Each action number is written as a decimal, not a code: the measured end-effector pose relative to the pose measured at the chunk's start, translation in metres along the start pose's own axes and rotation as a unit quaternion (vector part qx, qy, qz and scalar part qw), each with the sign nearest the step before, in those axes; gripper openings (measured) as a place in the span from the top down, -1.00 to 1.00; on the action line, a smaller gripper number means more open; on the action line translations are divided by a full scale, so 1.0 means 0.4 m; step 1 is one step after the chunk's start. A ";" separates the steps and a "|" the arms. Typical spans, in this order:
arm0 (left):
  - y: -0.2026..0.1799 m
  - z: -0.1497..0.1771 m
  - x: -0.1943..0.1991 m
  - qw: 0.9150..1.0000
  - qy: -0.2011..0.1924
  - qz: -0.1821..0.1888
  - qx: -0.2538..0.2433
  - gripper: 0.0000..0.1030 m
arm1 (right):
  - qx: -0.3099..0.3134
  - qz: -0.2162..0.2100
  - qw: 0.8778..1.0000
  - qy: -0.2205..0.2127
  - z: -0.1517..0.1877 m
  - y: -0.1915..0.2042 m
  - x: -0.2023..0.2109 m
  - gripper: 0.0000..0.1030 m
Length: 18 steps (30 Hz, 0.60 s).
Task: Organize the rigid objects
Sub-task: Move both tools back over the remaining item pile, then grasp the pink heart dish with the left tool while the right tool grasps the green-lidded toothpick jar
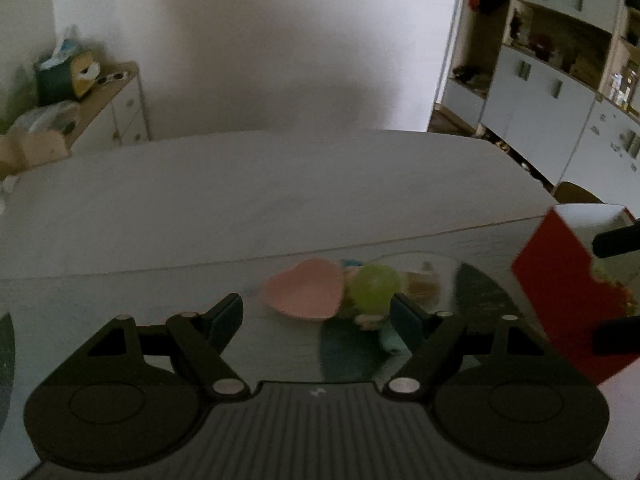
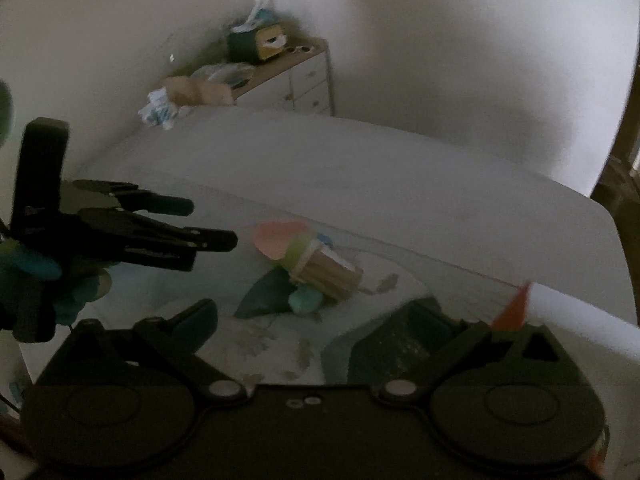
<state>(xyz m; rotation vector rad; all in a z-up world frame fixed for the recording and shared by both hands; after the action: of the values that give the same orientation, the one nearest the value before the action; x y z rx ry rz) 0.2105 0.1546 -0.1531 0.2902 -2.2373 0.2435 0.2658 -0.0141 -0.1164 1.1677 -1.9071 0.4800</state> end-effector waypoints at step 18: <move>0.036 0.035 -0.173 0.998 0.010 -0.006 -0.058 -0.56 | 0.108 0.022 0.991 0.081 -0.053 0.032 -0.196 -0.58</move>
<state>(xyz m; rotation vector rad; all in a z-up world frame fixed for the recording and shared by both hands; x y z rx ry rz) 0.2388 0.1733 -0.2167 0.2371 -2.2195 0.1103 0.2819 0.0495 -0.1661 1.1866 -1.7768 0.7981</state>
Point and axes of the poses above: each gripper's, at about its wrist camera, not at the fingertips, and x roughly against the way its jaws point, y to its left, z to its underside, the point moved 6 cm from there along -x, roughly the way its jaws point, and after that the axes turned 7 degrees about y, right-handed, at the moved point
